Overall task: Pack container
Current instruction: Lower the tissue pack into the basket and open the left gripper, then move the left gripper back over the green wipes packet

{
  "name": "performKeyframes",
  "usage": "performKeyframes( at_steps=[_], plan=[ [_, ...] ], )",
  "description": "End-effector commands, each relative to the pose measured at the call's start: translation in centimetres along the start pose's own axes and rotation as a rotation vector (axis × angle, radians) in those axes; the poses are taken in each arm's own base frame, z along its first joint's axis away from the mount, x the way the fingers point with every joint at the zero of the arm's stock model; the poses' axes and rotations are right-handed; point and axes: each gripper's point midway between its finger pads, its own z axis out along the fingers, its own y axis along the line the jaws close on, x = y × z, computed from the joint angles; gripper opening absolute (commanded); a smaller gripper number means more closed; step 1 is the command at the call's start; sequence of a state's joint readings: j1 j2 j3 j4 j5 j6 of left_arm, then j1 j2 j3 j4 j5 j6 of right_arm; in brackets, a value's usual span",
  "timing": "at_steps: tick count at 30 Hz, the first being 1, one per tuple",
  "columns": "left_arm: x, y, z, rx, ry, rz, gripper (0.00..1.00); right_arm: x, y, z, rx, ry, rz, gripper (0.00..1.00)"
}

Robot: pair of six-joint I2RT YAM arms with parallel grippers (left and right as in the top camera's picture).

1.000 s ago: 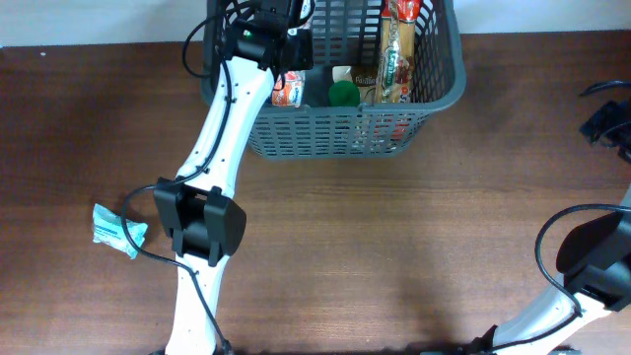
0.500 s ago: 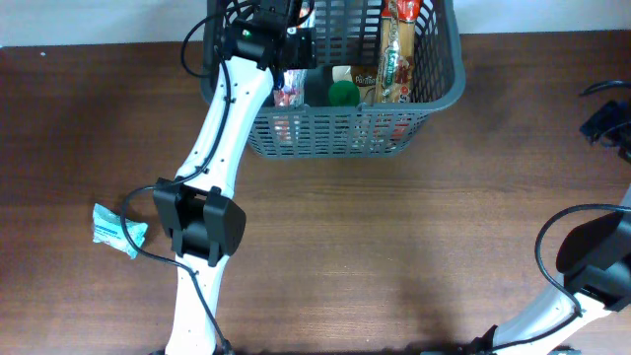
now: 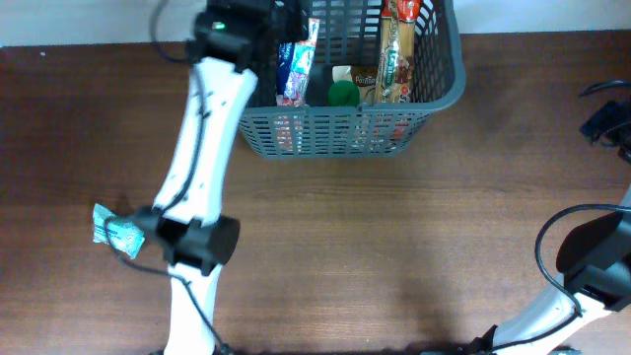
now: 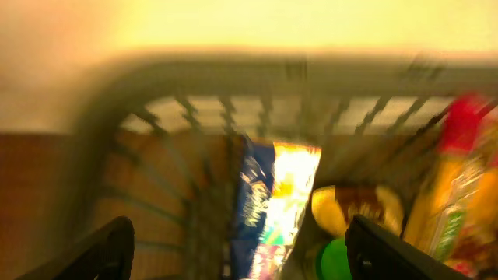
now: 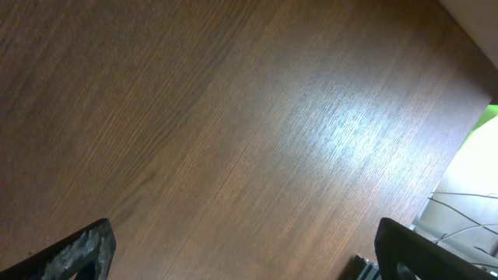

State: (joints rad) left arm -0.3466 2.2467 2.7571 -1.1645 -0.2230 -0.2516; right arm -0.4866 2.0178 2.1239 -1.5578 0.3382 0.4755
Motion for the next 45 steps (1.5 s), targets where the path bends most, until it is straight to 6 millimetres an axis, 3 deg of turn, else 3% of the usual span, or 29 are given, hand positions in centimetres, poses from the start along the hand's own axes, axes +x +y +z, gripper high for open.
performKeyframes(
  at_steps=[1, 4, 7, 10, 15, 21, 24, 30, 37, 42, 45],
  plan=[
    [-6.2, 4.2, -11.6, -0.114, -0.241, -0.045, 0.78, 0.0, -0.1, 0.3, 0.005, 0.006, 0.018, 0.99],
    [-6.5, 7.2, -16.9, -0.219, -0.291, -0.094, 0.94, 0.0, -0.1, 0.3, 0.005, 0.006, 0.018, 0.99],
    [-5.2, 10.2, -20.5, -0.316, -0.301, -0.225, 0.97, 0.0, -0.1, 0.3, 0.005, 0.006, 0.018, 0.99],
    [-3.7, 13.2, -22.6, -0.406, -0.299, -0.364, 0.99, 0.0, -0.1, 0.3, 0.005, 0.006, 0.018, 0.99],
    [-0.1, 17.9, -23.7, -0.533, -0.248, -0.644, 1.0, 0.0, -0.1, 0.3, 0.005, 0.006, 0.018, 0.99],
    [2.2, 22.0, -21.7, -0.559, -0.148, -0.848, 1.0, 0.0, -0.1, 0.3, 0.005, 0.006, 0.018, 0.99],
    [3.9, 25.0, -20.7, -0.624, -0.092, -0.919, 1.0, 0.0, -0.1, 0.3, 0.005, 0.006, 0.018, 0.99],
    [10.7, 29.5, -16.9, -0.688, 0.181, -1.12, 0.99, 0.0, -0.1, 0.3, 0.006, 0.006, 0.018, 0.99],
    [21.5, 30.9, -12.6, -0.761, 0.558, -1.316, 0.99, 0.0, -0.1, 0.3, 0.005, 0.006, 0.018, 0.99],
    [24.1, 30.2, -8.6, -0.581, 0.676, -1.103, 0.99, 0.0, -0.1, 0.3, 0.005, 0.006, 0.018, 0.99],
    [26.4, 29.9, -7.3, -0.547, 0.737, -1.02, 0.99, 0.0, -0.1, 0.3, 0.005, 0.006, 0.018, 0.99]
  ],
)
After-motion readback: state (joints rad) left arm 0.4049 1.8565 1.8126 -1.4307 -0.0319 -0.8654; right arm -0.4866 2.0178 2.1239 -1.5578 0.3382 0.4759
